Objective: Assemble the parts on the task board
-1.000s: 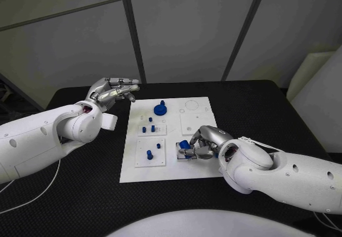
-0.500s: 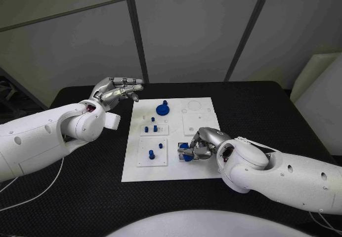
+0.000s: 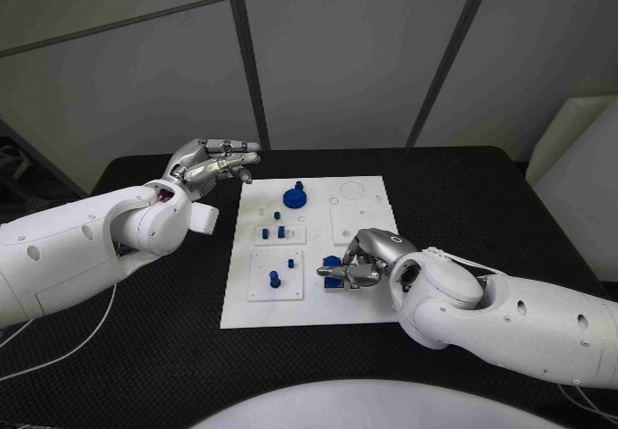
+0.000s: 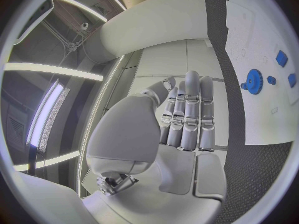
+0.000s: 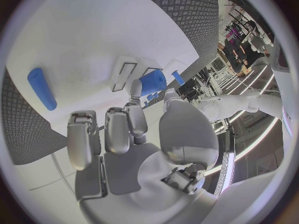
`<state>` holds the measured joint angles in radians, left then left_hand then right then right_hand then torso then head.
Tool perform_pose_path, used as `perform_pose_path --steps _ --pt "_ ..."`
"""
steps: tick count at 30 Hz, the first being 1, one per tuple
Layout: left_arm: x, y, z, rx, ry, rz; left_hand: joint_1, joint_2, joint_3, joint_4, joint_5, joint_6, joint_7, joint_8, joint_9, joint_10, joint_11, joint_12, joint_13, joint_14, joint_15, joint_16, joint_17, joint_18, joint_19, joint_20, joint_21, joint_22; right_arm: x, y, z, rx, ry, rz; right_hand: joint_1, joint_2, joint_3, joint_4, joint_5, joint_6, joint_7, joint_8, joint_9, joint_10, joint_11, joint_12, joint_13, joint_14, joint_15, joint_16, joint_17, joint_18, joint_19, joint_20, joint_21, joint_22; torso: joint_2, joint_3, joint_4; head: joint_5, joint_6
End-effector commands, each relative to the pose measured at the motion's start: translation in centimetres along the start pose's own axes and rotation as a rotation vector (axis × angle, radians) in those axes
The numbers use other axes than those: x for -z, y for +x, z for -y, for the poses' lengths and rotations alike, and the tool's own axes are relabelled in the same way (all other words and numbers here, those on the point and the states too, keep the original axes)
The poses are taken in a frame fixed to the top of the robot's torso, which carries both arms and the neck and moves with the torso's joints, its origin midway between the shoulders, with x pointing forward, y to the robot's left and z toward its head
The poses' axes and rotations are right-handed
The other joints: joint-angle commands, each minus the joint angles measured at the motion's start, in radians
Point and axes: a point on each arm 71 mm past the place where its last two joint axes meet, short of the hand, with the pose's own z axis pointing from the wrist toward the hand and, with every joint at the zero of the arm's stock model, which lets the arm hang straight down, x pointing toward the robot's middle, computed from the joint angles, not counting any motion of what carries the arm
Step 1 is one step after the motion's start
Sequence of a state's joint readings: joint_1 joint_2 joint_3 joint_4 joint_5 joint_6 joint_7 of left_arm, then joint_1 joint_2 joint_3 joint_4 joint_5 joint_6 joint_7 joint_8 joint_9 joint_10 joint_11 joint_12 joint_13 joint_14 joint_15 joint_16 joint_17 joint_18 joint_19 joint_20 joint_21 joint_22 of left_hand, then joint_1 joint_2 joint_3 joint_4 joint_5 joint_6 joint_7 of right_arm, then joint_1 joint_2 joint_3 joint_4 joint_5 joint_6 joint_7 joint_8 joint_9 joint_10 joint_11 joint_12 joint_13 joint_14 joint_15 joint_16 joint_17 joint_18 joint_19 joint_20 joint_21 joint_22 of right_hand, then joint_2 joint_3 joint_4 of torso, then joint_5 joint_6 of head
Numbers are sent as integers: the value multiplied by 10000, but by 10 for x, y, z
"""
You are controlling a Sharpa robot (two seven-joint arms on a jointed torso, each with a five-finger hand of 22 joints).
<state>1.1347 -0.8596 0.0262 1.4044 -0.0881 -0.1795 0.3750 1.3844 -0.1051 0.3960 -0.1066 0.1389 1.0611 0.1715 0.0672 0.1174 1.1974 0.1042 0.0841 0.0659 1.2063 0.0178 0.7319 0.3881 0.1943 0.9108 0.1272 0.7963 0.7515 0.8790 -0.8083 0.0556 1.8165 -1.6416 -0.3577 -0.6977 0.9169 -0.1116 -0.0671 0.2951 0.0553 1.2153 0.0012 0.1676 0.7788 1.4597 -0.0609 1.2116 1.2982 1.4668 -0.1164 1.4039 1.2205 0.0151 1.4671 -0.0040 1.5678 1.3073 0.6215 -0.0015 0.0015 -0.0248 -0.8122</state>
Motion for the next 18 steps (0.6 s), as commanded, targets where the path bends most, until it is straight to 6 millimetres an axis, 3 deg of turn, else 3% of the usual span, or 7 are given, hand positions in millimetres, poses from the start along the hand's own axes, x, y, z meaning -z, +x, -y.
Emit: perform_pose_path --steps 1,7,10,13,18 --pt "0 1 2 107 101 -84 -93 -10 -29 -3 -25 -60 -6 -32 -14 -72 -6 -70 5 -16 41 -62 -17 -121 -58 14 -44 -14 0 -3 1 199 148 341 -94 -32 -71 0 -60 -16 31 -67 23 -55 -18 -71 -33 393 -62 -49 -39 -151 1037 -59 30 2635 -1 1 -4 -18 6" --pt "0 1 2 104 94 -76 -95 -12 -30 -5 -25 -66 -4 -33 -15 -77 -4 -72 4 -21 43 -67 -18 -122 -61 16 -49 -17 2 -5 1 360 80 413 220 4 -133 -11 -37 -32 40 -107 100 -66 -12 -111 -40 387 -53 -67 -53 -151 1037 -52 30 2635 -1 8 -4 -21 4" --pt "0 0 2 104 91 -75 -95 -12 -30 -5 -25 -66 -4 -33 -15 -77 -4 -72 4 -21 43 -67 -18 -122 -61 16 -49 -17 4 -5 1 452 24 392 1129 99 -61 -64 35 -28 40 -171 229 -57 -2 -124 -17 392 -43 -80 -53 -151 1037 -40 30 2635 -2 3 2 -29 3" --pt "0 0 2 102 86 -71 -94 -10 -29 -7 -24 -71 -3 -33 -17 -81 -2 -73 4 -27 44 -71 -20 -122 -64 17 -54 -19 5 -5 0 581 -36 302 2352 162 101 -536 105 -18 24 -224 349 -44 -21 -120 15 403 -58 -73 -22 -151 1037 -43 30 2635 -3 8 1 -20 1" --pt "0 0 1 88 53 -36 -91 -7 -26 -11 -23 -75 -1 -33 -19 -84 -1 -74 4 -35 46 -77 -22 -122 -67 18 -60 -22 6 -4 -1 685 -101 209 3232 180 117 -985 97 3 16 -278 454 -37 -27 -120 45 415 -61 -50 39 -151 1037 -50 30 2635 0 2 10 -13 1"
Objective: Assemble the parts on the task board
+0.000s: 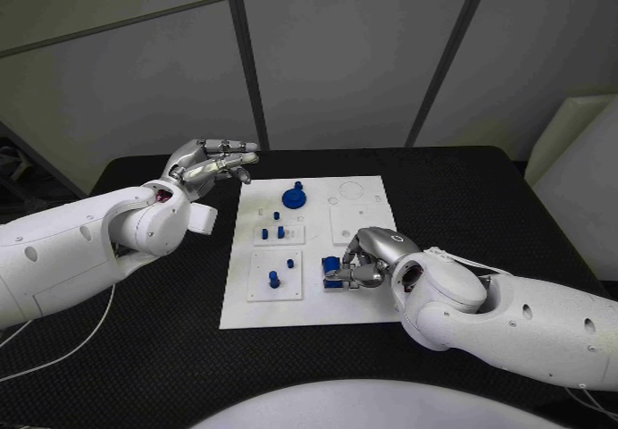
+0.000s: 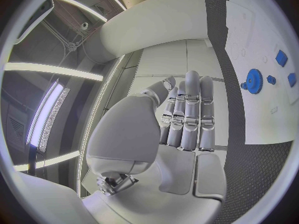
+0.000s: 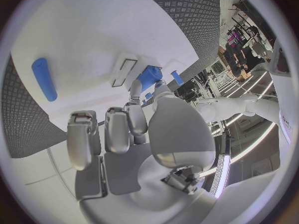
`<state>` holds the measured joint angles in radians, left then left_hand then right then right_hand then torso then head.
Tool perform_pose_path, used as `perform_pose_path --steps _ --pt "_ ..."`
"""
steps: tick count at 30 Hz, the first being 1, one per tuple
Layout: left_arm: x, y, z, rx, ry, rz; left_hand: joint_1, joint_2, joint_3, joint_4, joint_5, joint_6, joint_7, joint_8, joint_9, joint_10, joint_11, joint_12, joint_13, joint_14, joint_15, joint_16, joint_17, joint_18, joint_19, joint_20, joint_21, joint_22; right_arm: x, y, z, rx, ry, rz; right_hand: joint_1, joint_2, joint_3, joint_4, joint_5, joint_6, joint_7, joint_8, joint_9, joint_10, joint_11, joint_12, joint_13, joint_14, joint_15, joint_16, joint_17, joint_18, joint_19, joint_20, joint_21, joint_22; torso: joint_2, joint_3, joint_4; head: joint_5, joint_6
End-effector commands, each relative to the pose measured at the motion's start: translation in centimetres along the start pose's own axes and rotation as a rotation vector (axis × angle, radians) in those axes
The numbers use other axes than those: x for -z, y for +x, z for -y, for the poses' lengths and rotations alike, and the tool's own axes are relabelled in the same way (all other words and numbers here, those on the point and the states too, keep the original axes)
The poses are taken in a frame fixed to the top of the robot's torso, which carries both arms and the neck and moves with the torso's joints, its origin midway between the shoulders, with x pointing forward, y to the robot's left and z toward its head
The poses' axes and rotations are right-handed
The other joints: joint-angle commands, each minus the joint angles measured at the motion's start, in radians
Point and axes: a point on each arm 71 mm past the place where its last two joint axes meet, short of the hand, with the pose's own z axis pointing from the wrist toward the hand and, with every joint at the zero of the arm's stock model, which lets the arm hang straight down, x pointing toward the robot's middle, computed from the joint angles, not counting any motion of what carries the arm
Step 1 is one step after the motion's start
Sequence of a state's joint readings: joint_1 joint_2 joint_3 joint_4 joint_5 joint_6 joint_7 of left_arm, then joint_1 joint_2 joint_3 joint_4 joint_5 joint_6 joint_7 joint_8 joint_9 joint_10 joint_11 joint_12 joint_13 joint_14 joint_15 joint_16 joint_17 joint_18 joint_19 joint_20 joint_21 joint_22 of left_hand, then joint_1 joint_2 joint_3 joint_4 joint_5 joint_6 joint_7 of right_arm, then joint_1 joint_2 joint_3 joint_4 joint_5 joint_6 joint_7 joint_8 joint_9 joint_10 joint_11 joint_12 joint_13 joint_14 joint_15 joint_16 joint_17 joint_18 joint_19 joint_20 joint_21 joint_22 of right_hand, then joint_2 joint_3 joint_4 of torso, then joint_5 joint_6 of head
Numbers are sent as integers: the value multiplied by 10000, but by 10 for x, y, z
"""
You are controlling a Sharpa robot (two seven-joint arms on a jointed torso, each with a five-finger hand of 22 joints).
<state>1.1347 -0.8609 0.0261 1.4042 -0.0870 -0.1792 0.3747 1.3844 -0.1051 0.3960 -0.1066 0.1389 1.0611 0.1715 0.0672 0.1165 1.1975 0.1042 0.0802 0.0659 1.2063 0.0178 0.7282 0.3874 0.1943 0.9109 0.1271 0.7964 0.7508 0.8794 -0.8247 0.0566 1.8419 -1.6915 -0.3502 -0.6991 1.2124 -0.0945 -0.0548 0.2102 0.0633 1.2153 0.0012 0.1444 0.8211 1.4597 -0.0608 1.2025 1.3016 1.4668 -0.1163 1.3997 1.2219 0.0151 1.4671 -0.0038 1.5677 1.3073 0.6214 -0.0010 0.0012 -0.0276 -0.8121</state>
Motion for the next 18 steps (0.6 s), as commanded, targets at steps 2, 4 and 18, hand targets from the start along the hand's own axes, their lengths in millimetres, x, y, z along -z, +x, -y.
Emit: perform_pose_path --steps 2,4,18 --pt "0 0 1 74 46 -30 -91 -7 -26 -11 -23 -76 -1 -33 -10 -85 0 -35 4 -36 46 -41 -14 -122 -68 19 -61 -15 0 0 1 267 134 12 365 23 -26 -181 12 11 15 -58 47 -32 -28 -20 23 422 -61 9 62 -151 1037 -52 31 2635 0 -5 13 17 2" --pt "0 0 1 70 34 -19 -90 -1 -24 -11 -22 -77 0 -32 -11 -87 1 -35 4 -40 47 -45 -16 -122 -69 19 -64 -16 -1 -1 1 181 118 116 278 90 -102 -94 -37 50 23 -65 72 -11 -25 18 56 431 -59 33 109 -151 1037 -48 31 2635 1 -12 13 22 4" --pt "0 0 1 55 -14 18 -87 10 -19 -12 -20 -79 1 -30 -12 -89 2 -35 5 -44 48 -49 -18 -122 -71 20 -68 -19 -4 0 1 -45 -36 164 1139 189 -348 -373 -98 154 -37 -188 258 45 -68 77 152 453 -104 102 257 -151 1037 -89 31 2635 -1 -18 0 26 -17"
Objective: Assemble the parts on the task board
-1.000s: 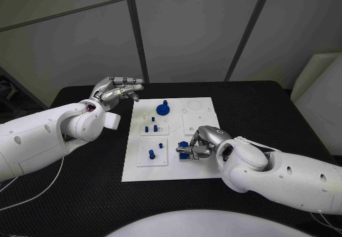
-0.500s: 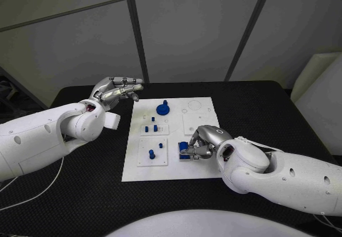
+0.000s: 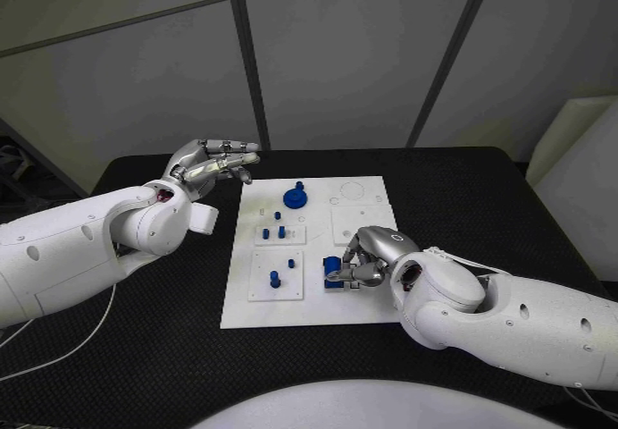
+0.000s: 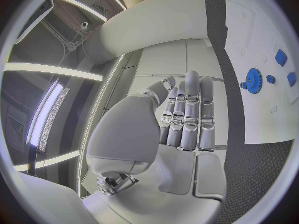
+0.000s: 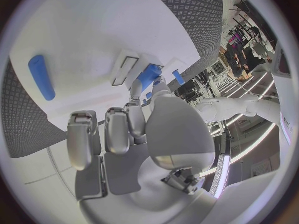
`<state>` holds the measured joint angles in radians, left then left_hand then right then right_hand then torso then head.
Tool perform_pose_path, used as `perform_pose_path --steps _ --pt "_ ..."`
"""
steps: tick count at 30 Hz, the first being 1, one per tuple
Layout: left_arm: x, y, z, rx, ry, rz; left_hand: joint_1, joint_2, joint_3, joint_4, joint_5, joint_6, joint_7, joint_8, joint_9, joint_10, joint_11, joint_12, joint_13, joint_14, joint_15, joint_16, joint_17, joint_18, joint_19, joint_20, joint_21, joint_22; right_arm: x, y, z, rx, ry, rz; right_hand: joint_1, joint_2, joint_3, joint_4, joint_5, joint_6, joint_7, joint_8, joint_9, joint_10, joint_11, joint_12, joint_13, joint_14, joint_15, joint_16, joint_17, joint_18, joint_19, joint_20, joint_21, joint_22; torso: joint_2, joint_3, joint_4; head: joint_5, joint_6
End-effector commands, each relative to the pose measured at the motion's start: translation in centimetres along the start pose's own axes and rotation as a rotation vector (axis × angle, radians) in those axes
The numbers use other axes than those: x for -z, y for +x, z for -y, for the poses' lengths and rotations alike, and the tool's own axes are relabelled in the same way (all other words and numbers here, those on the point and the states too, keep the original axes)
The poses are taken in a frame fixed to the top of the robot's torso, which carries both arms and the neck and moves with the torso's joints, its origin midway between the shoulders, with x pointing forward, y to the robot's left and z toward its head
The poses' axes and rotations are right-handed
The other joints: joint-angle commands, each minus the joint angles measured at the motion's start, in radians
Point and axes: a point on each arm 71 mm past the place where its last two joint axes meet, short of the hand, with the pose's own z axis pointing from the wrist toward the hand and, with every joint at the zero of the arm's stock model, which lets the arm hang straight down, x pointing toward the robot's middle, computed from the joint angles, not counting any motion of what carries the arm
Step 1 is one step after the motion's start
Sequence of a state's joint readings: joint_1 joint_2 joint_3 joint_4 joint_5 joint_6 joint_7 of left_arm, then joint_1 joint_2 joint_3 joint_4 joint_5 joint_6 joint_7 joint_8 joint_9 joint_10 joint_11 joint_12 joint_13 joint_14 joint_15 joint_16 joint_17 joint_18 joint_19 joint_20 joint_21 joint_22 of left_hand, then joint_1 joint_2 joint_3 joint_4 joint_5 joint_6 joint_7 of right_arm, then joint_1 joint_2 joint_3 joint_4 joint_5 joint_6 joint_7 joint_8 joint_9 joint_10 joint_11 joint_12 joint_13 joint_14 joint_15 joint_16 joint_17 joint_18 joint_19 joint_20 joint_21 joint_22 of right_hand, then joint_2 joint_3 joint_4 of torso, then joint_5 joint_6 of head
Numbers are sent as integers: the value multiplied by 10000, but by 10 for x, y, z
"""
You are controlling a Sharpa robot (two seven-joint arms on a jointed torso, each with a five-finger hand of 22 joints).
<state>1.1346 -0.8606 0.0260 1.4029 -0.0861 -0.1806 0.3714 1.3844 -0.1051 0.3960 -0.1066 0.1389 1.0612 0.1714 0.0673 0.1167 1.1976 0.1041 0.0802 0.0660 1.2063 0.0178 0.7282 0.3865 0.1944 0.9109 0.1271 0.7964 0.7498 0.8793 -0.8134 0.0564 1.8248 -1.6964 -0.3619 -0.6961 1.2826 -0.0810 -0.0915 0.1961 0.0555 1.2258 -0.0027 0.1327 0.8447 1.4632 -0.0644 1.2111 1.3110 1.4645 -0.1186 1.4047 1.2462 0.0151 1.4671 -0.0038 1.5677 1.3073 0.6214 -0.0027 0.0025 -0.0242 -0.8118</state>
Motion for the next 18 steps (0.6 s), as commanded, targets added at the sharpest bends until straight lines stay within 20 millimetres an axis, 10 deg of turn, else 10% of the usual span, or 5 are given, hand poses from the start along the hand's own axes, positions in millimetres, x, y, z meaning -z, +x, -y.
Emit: perform_pose_path --steps 1,18 --pt "0 0 1 54 22 -5 -87 10 -19 -12 -20 -80 2 -31 -13 -89 2 -35 4 -44 48 -50 -9 -123 -71 21 -69 -9 0 -1 1 -32 -66 59 494 53 -1 -273 -20 52 5 -86 27 8 -34 -16 57 476 -80 53 19 -151 1037 -89 31 2635 -1 0 -16 -6 -23" --pt "1 -2 1 37 -13 33 -86 16 -17 -15 -20 -84 4 -29 -15 -95 5 -36 5 -49 50 -56 -11 -122 -72 23 -76 -13 27 -29 28 -3355 -490 841 -432 58 -559 944 241 -1259 469 -728 -480 -382 340 -947 -482 370 206 -230 -389 -151 1037 136 31 2635 -13 12 -30 -76 61"
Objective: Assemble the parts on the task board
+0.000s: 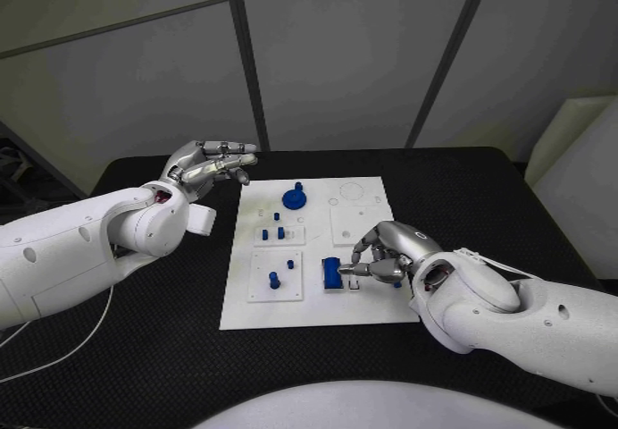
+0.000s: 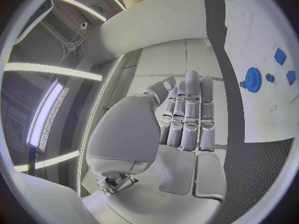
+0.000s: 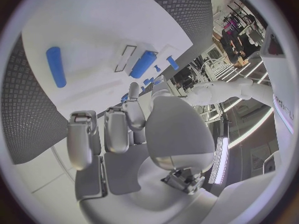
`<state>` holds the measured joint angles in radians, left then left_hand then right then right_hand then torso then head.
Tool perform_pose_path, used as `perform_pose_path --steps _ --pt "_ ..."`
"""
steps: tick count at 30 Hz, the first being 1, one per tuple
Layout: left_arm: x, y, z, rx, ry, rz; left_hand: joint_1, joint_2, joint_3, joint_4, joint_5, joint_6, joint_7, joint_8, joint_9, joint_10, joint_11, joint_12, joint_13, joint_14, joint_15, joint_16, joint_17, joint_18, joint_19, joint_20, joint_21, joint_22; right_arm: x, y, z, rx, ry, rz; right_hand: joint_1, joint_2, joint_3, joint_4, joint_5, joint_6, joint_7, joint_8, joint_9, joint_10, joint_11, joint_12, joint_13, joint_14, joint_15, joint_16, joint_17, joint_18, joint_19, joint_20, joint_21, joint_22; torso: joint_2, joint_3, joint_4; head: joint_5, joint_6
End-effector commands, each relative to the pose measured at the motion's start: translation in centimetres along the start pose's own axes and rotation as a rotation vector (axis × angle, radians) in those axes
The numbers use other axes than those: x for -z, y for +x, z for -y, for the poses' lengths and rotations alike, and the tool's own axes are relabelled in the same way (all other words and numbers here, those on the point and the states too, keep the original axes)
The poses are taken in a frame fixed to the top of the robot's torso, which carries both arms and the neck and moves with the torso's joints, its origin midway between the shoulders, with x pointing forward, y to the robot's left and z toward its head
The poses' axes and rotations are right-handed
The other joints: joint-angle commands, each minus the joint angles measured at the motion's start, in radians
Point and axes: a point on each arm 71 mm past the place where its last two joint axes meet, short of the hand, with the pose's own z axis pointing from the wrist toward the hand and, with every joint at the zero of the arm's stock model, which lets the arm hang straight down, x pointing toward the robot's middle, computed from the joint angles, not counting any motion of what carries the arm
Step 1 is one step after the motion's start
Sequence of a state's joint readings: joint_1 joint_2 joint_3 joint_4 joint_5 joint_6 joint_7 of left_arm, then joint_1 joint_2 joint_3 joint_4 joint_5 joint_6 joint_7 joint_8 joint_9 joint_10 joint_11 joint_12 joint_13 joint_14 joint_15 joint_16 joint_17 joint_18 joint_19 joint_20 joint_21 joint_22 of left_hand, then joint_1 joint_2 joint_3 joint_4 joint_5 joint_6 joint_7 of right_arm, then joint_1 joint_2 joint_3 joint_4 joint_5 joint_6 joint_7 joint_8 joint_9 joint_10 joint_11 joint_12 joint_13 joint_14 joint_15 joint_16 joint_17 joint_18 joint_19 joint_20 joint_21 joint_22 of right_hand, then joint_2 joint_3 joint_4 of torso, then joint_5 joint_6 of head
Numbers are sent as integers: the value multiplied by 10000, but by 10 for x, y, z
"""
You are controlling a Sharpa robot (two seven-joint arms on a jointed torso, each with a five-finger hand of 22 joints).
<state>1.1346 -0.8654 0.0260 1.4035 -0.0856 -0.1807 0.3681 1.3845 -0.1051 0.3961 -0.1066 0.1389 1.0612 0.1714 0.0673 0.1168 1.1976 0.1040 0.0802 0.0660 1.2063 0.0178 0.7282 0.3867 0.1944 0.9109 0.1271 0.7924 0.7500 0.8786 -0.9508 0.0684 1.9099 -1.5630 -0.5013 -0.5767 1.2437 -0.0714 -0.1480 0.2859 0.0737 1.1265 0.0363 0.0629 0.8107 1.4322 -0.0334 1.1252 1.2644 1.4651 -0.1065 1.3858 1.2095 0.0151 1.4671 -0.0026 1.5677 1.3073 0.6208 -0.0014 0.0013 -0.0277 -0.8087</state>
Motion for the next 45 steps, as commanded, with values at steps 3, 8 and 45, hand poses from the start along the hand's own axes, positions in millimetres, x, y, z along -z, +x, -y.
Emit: perform_pose_path --steps 3,8,45 --pt "0 0 1 47 20 1 -86 16 -17 -16 -20 -85 5 -29 -17 -95 5 -36 5 -49 50 -56 -13 -122 -72 23 -36 -14 10 -18 16 -1945 186 152 156 80 74 -9 72 -376 129 -25 -333 -104 78 -166 -56 374 132 -38 9 -151 1037 183 30 2635 -15 -2 -28 -96 58" --pt "-1 1 1 51 14 -7 -86 16 -17 -16 -20 -85 5 -29 -17 -95 5 -36 5 -49 50 -56 -13 -122 -72 23 -36 -14 16 -31 46 -985 755 -221 710 190 120 -220 681 -513 196 -36 -765 -167 124 -408 -203 410 172 27 158 -151 1037 235 30 2635 -42 -8 -53 -135 56" --pt "-6 9 -1 144 67 -218 -103 17 -25 -13 -22 -93 9 -26 -20 -102 10 -36 6 -55 56 -65 -15 -123 -74 28 -48 -21 9 -24 60 2856 2198 -959 759 224 -332 -1 1439 -86 156 22 -1771 -192 105 -843 -440 416 171 47 280 -151 1037 251 30 2635 -21 -4 -24 -450 -16"
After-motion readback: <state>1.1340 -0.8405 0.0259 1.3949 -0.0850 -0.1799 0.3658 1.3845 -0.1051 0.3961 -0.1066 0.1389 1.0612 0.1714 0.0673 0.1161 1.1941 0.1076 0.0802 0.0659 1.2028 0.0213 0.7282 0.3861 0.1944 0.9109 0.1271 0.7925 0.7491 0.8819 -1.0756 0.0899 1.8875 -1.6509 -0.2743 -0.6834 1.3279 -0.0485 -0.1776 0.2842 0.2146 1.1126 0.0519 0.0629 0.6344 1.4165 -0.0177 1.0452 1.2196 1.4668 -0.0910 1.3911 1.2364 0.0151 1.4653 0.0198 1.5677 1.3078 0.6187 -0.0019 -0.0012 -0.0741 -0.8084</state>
